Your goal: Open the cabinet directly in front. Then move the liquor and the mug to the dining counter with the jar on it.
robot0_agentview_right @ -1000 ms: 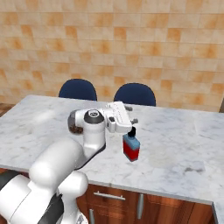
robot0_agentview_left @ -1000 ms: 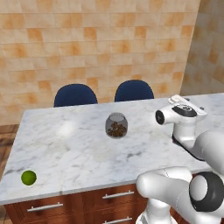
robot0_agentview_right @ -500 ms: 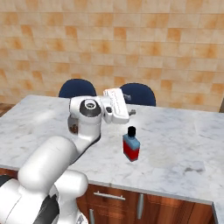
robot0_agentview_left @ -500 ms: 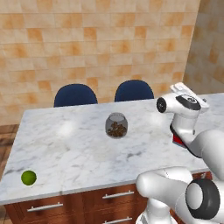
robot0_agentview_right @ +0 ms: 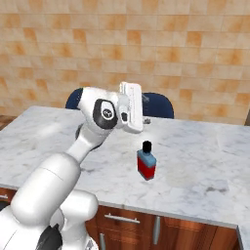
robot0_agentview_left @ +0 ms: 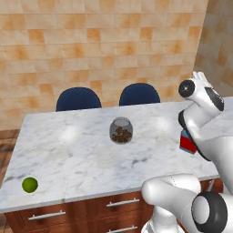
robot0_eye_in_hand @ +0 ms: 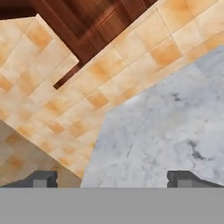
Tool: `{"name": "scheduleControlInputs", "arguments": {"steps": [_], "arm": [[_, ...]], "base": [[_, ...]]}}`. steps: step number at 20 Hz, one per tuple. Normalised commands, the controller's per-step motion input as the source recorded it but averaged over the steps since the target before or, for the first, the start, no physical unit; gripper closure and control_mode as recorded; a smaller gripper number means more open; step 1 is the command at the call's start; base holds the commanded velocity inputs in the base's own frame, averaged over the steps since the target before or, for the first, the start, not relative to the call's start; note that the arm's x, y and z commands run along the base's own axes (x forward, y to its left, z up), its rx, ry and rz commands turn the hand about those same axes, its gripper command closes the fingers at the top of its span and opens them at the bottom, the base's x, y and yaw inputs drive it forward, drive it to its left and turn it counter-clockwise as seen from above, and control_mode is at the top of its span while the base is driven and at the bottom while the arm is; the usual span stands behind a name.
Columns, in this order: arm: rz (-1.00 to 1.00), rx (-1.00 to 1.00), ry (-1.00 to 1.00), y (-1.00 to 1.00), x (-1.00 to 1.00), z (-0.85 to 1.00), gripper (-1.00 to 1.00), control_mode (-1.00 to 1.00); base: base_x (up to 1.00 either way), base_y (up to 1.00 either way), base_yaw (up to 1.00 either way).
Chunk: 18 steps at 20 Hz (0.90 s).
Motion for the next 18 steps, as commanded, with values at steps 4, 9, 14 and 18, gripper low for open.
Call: {"name": "scheduleControlInputs", "arguments": {"steps": [4, 9, 14, 18], "arm": [[0.00, 0.46, -0.13, 0.00, -0.11, 0.63, -1.00, -1.00], [0.00, 0.41, -0.20, 0.00, -0.13, 0.40, -1.00, -1.00], [-0.02, 0.20, -0.17, 0.03, -0.25, 0.24, -1.00, -1.00], [-0.01, 0.00, -0.01, 0.00, -0.10, 0.00, -1.00, -1.00]], "base": [[0.00, 0.00, 0.00], [0.00, 0.00, 0.00], [0.00, 0.00, 0.00], [0.00, 0.00, 0.00]]}}
